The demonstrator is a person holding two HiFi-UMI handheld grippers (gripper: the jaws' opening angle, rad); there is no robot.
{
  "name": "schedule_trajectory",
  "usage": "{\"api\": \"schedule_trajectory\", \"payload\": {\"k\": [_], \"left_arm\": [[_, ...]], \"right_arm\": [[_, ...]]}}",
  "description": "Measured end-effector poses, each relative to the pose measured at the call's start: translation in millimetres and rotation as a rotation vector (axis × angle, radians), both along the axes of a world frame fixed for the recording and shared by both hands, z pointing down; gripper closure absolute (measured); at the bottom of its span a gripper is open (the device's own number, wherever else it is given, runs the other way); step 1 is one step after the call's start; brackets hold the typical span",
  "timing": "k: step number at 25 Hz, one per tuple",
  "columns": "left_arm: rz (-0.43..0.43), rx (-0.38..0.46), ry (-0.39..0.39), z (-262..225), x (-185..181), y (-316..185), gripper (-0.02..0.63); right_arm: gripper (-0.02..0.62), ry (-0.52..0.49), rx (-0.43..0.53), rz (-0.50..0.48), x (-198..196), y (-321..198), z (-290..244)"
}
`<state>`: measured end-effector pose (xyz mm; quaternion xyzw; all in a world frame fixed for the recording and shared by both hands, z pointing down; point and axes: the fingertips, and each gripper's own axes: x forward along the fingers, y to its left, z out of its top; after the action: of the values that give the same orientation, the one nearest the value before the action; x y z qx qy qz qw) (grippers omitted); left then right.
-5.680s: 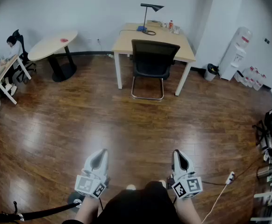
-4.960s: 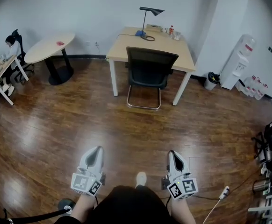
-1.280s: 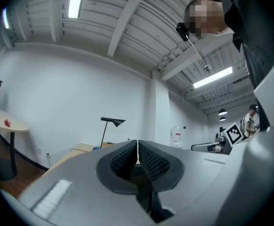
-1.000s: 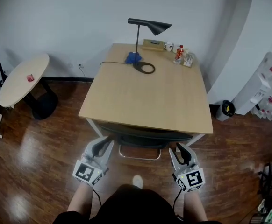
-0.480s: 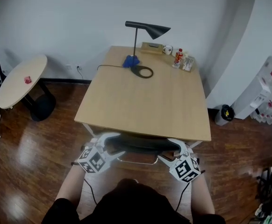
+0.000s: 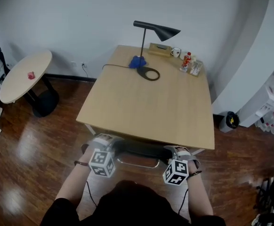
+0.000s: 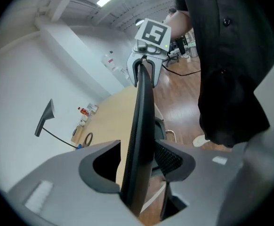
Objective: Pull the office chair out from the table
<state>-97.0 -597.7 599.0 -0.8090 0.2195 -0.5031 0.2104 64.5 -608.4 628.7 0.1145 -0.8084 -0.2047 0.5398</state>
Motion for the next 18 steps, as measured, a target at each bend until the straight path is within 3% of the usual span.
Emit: {"api": "schedule_trajectory", "payload": {"k": [3, 7, 10, 15, 18], "left_arm": [[0.015, -0.007, -0.083, 14.1, -1.6, -4.7, 0.382], [0.022, -0.019, -0.092, 22.1, 4.3, -4.5, 0.424], [0.043, -0.011, -0.132, 25.0, 0.9, -3.2, 0.491], [0.067, -0.138, -0.152, 31.3, -1.1, 4.4, 0.512], [0.067, -0.162, -0.153, 30.7, -1.6, 5.9, 0.515]], "right_arm": [[0.372, 0.067, 0.027, -0.004, 2.6, -3.0, 6.2], [0.486, 0.116, 0.046, -0.017, 5.5, -2.6, 10.6], [0.497, 0.127, 0.027, -0.024, 3.7, -1.8, 11.3], [0.505, 0.168, -0.022, -0.045, 3.6, 1.5, 15.3], [0.521, 0.177, -0.053, -0.06, 2.3, 3.3, 15.2]]}}
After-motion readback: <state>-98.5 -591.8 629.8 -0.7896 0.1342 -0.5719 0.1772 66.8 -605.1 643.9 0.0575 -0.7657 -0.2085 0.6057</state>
